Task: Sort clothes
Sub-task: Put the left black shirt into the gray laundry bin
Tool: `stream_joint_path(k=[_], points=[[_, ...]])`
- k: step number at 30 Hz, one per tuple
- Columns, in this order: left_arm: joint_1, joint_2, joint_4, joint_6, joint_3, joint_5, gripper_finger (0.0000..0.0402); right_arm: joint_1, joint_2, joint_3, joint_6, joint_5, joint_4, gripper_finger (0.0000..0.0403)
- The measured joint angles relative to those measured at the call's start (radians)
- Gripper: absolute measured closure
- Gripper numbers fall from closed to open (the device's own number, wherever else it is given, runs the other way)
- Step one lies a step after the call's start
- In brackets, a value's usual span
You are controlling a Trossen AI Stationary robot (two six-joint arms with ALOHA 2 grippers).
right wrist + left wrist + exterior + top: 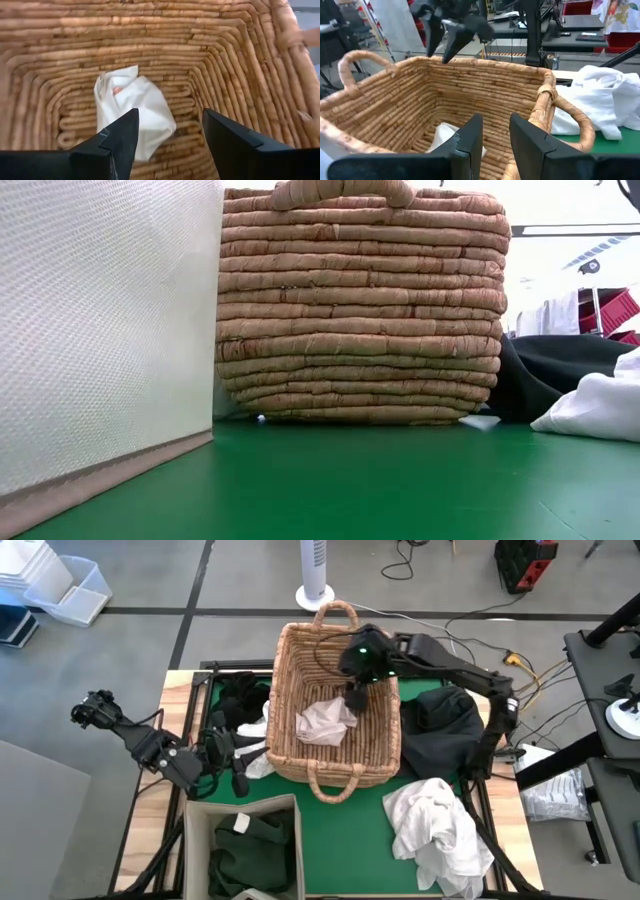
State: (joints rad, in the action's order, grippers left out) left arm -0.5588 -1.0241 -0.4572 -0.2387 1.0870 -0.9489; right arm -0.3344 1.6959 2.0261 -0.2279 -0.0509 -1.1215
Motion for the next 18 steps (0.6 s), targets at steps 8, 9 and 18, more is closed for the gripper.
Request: stream_joint_path(k=[8,9,18], points=[[0.053,-0.026,-0.238,-0.009,0.206,-0.009,0.0323,0.006,-0.199,-0.104,0.019,0.000,0.012,0.0217],[0.066,-0.032,-0.292,-0.013,0.242,-0.009,0.0323,0.007,-0.224,-0.127,0.025,0.000,0.027,0.0221],[0.183,-0.041,-0.855,-0.206,0.446,0.005,0.0323,0.007,-0.410,-0.393,0.037,0.000,0.168,0.0250]])
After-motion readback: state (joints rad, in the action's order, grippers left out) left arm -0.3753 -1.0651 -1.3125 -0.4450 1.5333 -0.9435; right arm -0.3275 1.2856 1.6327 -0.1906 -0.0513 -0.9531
